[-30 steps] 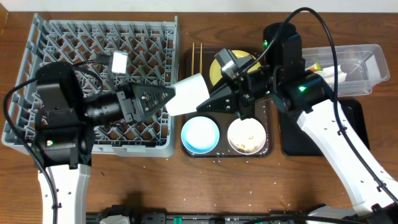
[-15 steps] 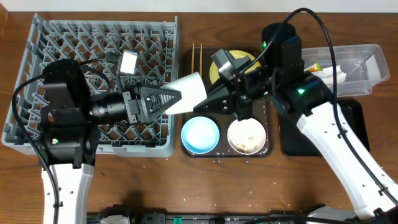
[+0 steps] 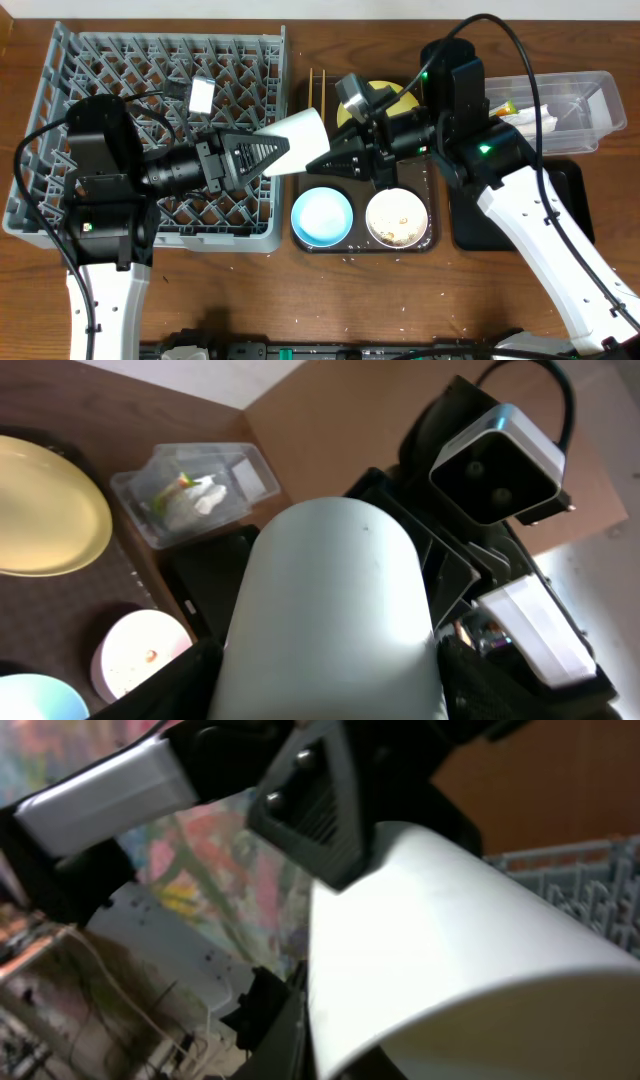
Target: Sort waste into correct bins and load items into the dishwasher
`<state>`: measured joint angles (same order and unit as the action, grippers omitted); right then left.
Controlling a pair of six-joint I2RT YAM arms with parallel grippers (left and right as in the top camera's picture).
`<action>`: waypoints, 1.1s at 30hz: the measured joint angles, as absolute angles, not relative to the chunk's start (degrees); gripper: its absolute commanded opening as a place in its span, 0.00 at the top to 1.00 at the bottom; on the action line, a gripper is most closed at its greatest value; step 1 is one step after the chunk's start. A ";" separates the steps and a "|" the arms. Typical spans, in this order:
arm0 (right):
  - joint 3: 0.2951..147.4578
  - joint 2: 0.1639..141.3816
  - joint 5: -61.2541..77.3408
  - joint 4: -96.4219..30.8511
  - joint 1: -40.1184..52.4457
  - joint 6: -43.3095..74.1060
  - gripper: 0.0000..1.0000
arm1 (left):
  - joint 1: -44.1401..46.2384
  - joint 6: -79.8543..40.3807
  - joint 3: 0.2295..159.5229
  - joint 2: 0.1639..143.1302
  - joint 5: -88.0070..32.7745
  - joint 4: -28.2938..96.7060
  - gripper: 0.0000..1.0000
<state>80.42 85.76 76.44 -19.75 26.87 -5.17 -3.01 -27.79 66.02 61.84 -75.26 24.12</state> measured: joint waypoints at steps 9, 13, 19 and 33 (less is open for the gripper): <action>80.42 85.78 71.02 -22.33 19.59 -2.13 0.36 | -7.01 -28.03 66.02 61.78 -67.05 30.68 0.54; 80.42 85.76 69.56 -26.83 17.56 -1.43 0.33 | -11.51 -26.98 66.26 61.63 -62.17 39.42 0.54; 80.40 85.76 60.34 -37.43 14.11 1.74 0.32 | -20.12 -25.43 66.46 61.12 -38.85 57.56 0.55; 80.40 85.76 49.41 -41.98 14.15 2.42 0.32 | -21.37 -25.52 67.22 73.34 1.02 60.62 0.55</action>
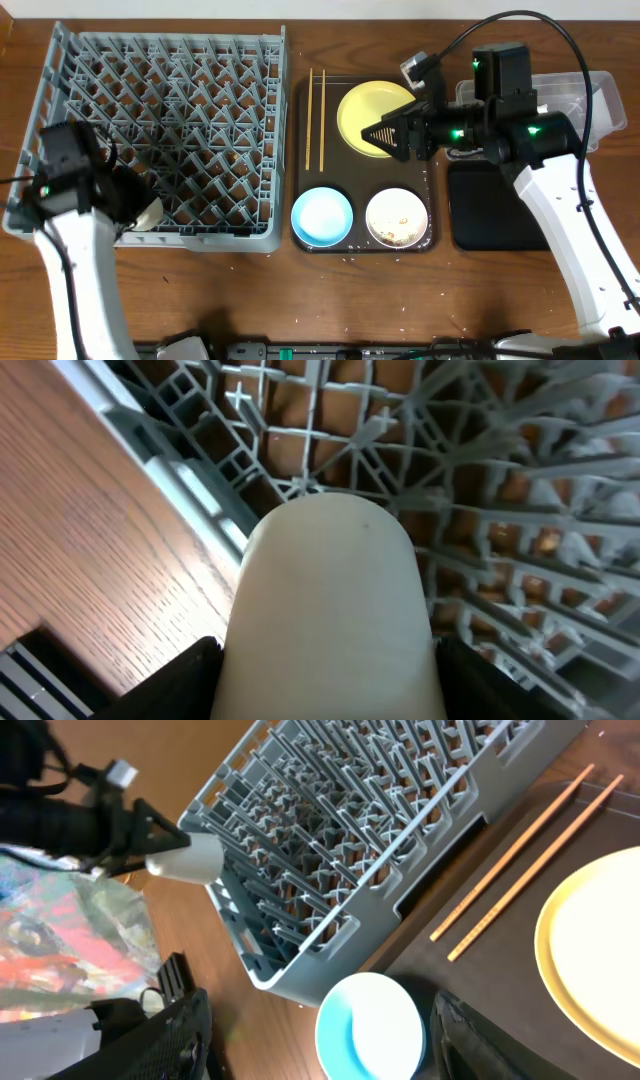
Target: Sort waste into correct bins and load items into the dishwasher
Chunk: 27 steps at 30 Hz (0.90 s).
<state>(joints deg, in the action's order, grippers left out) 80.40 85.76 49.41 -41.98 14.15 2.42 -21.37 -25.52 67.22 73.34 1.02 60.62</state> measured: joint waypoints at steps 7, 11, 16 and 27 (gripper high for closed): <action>80.40 85.76 49.21 -42.85 14.17 2.42 0.32 | -21.37 -25.50 67.24 82.08 -2.17 56.77 0.54; 80.40 85.76 49.21 -42.89 14.17 2.39 0.31 | -21.39 -25.50 67.24 82.08 -2.92 56.77 0.28; 80.40 85.76 49.21 -43.09 14.22 2.37 0.31 | -21.39 -25.34 67.24 82.08 -6.37 57.19 0.28; 80.40 85.76 44.82 -45.82 14.24 1.74 0.32 | -21.39 -22.94 67.24 76.25 -11.73 58.04 0.28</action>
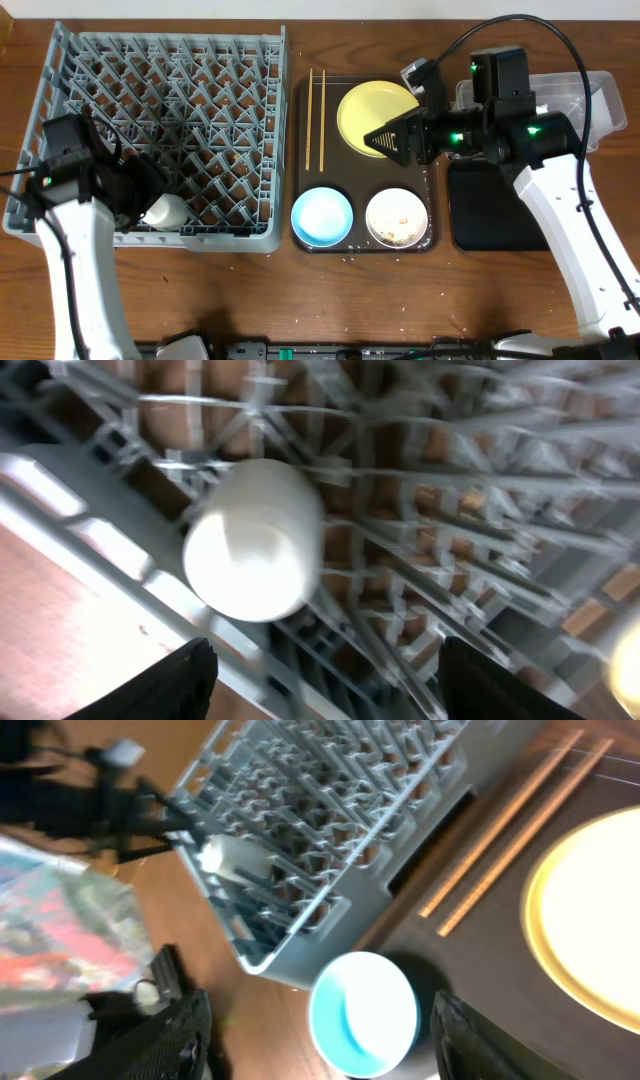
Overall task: Sort waste into correct bins and load items into the dishwasher
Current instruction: 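Grasp the white bowl with food using the right gripper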
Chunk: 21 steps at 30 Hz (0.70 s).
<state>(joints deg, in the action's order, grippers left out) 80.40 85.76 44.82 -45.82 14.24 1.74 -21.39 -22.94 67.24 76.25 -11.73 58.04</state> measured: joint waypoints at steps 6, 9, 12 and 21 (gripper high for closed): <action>80.38 85.78 26.48 -54.74 14.35 5.82 0.51 | -16.67 -13.87 67.33 64.75 -25.06 57.78 0.27; 78.76 85.89 21.63 -58.19 16.99 8.60 0.53 | -9.10 -9.76 67.40 60.25 -28.64 57.67 0.27; 72.90 87.20 19.11 -57.47 23.53 11.35 0.54 | -2.55 -7.68 67.44 58.63 -28.58 57.69 0.27; 59.86 94.65 5.23 -38.87 35.05 20.21 0.71 | 0.23 -6.15 67.44 58.83 -26.59 57.76 0.27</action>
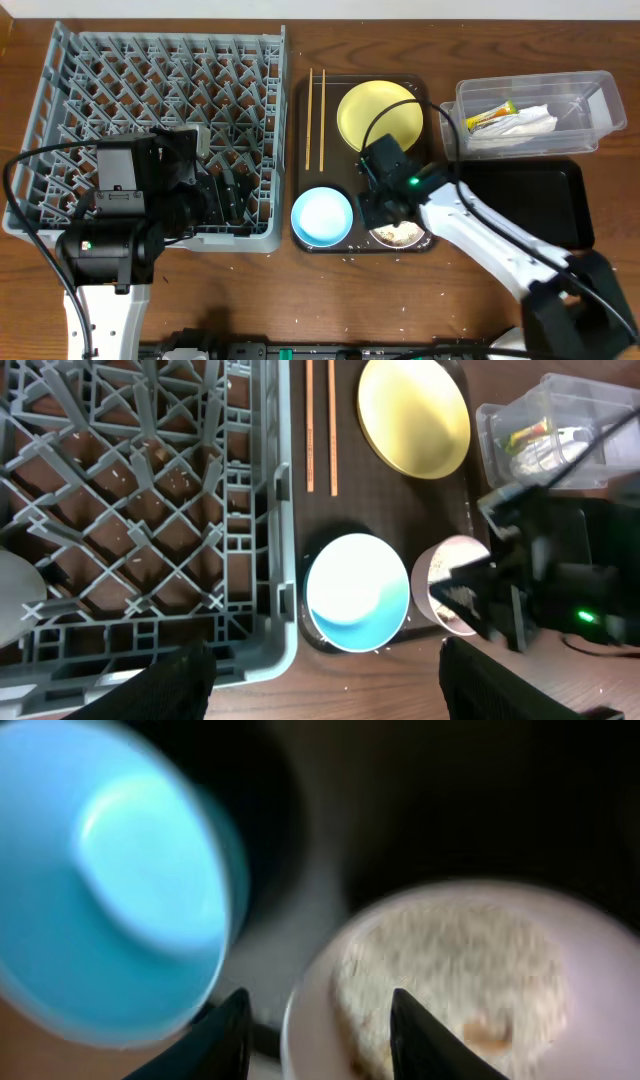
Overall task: Sort waste into correct bins and load items into the dishwasher
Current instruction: 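Grasp the white bowl with food using the right gripper, then tip the white bowl over the black tray to empty the rice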
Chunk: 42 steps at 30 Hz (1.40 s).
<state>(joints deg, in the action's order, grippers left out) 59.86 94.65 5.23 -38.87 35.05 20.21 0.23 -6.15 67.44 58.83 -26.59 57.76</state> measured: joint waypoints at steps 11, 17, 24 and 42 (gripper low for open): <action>60.38 101.19 -1.17 -39.13 34.26 25.17 0.99 | 0.23 -6.09 67.44 58.87 -26.57 58.28 0.27; 60.18 95.42 8.58 -40.88 30.35 23.51 0.99 | 0.23 -6.09 67.44 58.87 -26.57 58.28 0.27; 60.12 84.62 34.72 -43.72 14.41 15.03 0.99 | 0.23 -5.96 67.44 58.87 -26.57 58.28 0.26; 42.61 84.27 77.03 -31.92 -32.82 -6.22 0.99 | 0.23 -5.93 67.44 58.87 -26.57 58.30 0.26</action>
